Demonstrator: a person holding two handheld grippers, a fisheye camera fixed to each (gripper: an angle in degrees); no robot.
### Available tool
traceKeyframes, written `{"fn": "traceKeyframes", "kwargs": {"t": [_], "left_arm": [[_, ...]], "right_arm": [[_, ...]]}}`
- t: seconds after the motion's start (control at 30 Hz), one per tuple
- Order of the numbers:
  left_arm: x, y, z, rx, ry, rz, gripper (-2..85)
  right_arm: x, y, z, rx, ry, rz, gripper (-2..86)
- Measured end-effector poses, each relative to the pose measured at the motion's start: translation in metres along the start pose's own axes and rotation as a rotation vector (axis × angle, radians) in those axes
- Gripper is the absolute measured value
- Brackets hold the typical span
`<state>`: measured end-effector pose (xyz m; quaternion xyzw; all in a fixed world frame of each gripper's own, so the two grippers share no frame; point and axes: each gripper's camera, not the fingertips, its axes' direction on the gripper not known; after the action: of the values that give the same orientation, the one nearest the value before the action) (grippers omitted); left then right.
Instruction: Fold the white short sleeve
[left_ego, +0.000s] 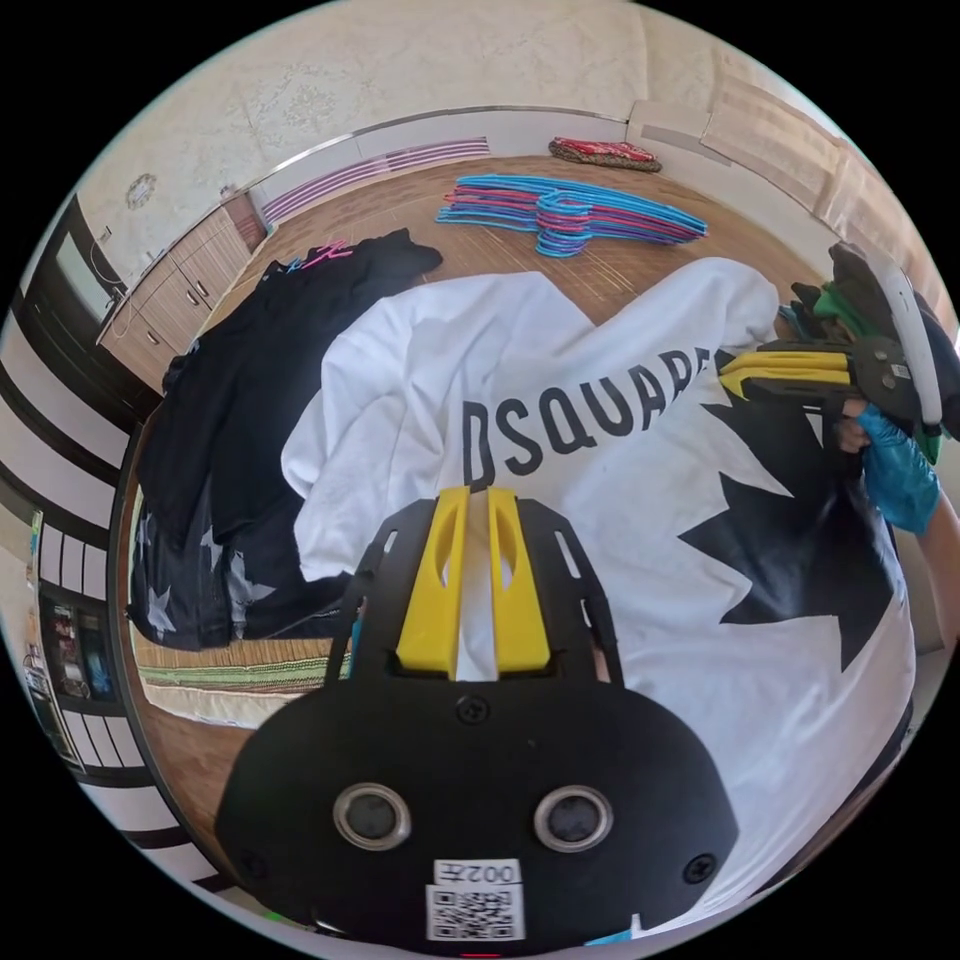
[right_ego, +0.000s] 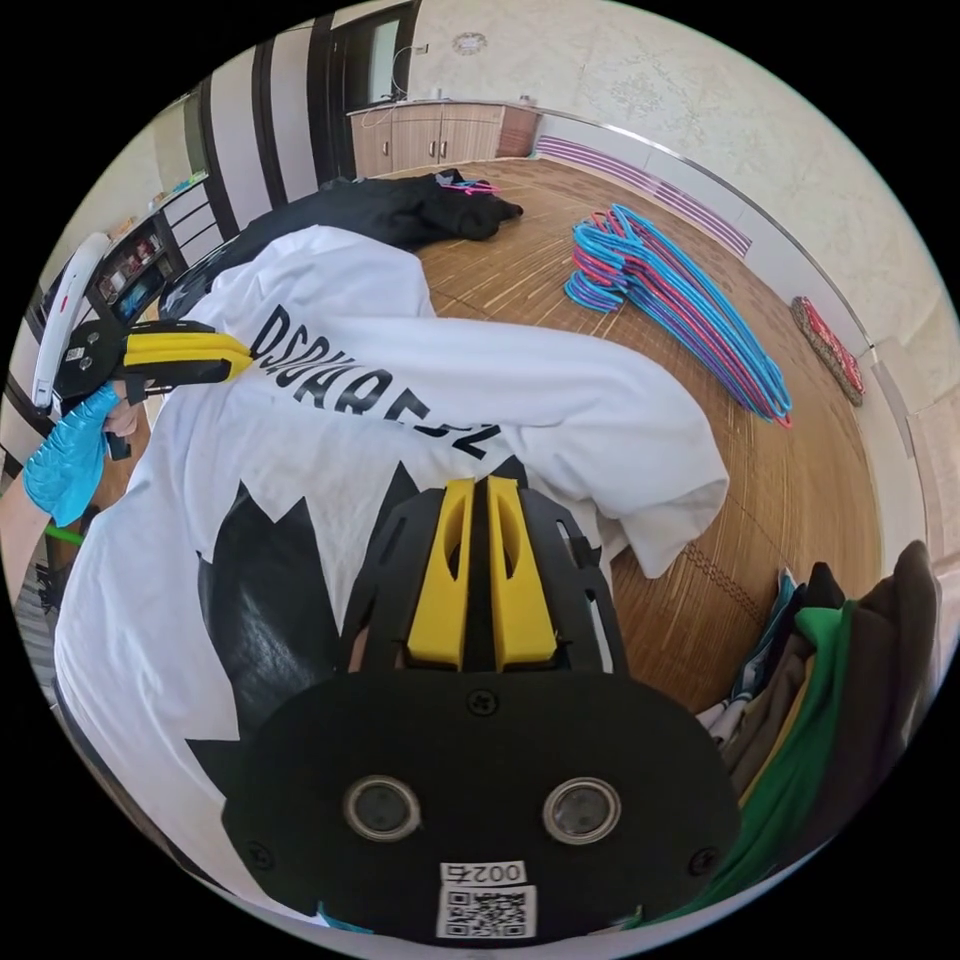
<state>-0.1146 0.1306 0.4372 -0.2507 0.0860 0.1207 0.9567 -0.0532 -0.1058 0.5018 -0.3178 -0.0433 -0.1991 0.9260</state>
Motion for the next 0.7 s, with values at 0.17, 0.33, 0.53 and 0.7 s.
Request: {"fn": "traceKeyframes", "kwargs": {"t": [0.17,0.33,0.53,0.7], "left_arm": [[-0.003,-0.002,0.006,0.001,0.023,-0.023,-0.6],[-0.006,-0.001,0.010,0.007,0.041,-0.031,-0.6],[-0.006,-0.001,0.014,0.015,0.044,-0.055,-0.8],[-0.004,-0.002,0.016,0.013,0.037,-0.043,-0.8]], "right_arm": [[-0.004,-0.007,0.000,-0.005,0.018,0.006,-0.3],[-0.006,-0.010,0.000,-0.003,0.021,0.011,-0.7],[-0.009,-0.015,0.000,-0.007,0.029,-0.001,-0.9],[-0.009,-0.019,0.001,-0.012,0.027,0.007,-0.9]]}}
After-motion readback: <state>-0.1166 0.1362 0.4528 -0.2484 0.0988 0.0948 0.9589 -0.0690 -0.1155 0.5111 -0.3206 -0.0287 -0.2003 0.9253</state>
